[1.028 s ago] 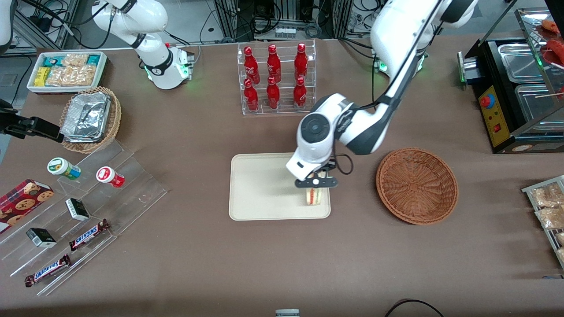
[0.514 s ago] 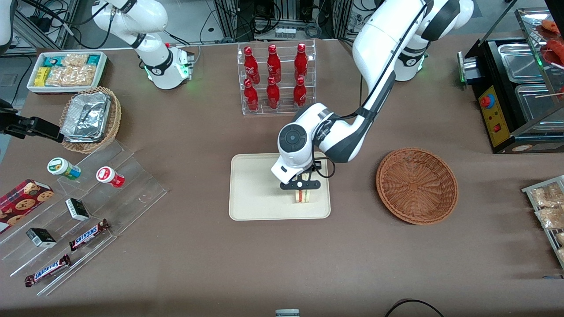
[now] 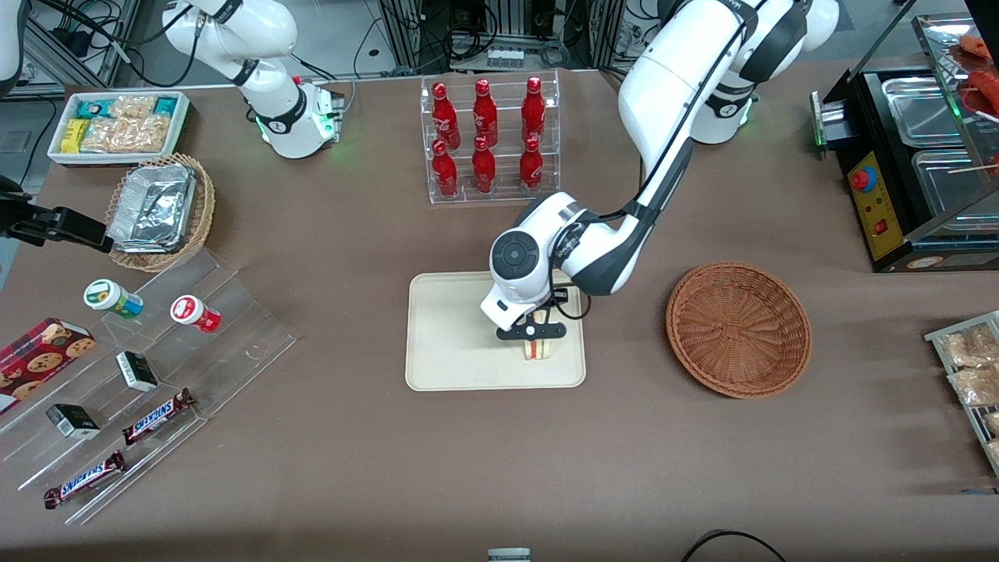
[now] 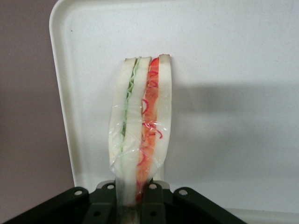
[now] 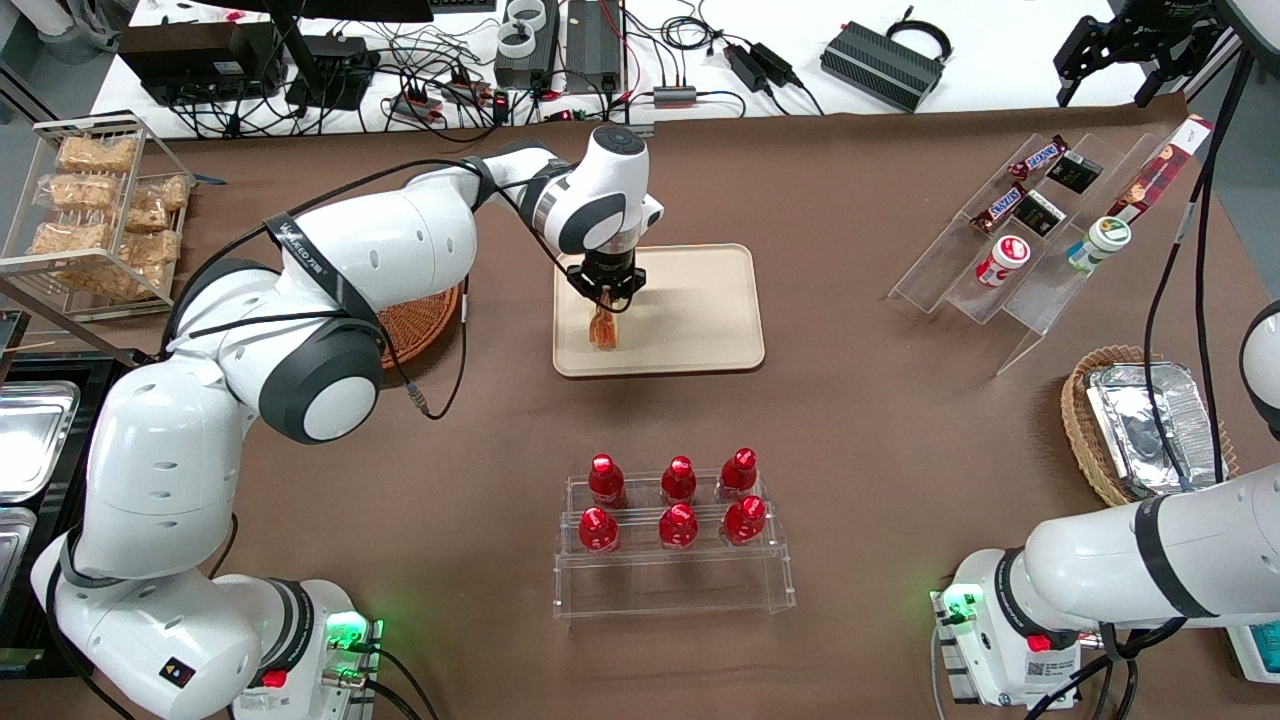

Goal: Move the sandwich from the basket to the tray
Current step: 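Lower the sandwich onto the tray and open the left gripper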

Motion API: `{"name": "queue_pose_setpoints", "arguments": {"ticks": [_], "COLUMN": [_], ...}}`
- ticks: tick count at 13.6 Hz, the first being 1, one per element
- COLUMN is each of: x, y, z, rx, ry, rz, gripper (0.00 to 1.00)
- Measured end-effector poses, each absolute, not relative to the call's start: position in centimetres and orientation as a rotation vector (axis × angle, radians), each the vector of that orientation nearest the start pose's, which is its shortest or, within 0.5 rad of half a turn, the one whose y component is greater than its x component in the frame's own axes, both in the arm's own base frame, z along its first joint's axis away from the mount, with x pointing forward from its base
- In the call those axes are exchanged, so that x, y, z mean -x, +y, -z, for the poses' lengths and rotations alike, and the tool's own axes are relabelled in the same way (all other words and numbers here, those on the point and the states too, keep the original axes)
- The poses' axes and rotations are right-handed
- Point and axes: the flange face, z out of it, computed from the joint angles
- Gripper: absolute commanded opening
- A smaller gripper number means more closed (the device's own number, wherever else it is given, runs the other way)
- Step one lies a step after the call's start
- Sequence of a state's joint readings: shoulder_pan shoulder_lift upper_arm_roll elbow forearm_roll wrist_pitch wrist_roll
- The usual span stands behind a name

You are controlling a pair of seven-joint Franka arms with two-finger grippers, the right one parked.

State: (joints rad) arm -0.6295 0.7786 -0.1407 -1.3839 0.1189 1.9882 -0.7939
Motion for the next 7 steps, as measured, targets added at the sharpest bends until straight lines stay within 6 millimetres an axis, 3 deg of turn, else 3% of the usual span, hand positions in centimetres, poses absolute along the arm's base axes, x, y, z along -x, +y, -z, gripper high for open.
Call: {"name": "queue_pose_setpoints", "arguments": {"ticks": [1,2,7], "x": [-53.09,-53.09,-52.82], "y": [-47.82,-47.81,-48.18], "z": [-23.77,-23.77,-23.68], "rx": [3.016,3.015,3.014], "ry": [0.006,0.008,0.017], "rz": [-0.171,-0.169,-0.167], "gripper": [0.72,1.0,1.0]}}
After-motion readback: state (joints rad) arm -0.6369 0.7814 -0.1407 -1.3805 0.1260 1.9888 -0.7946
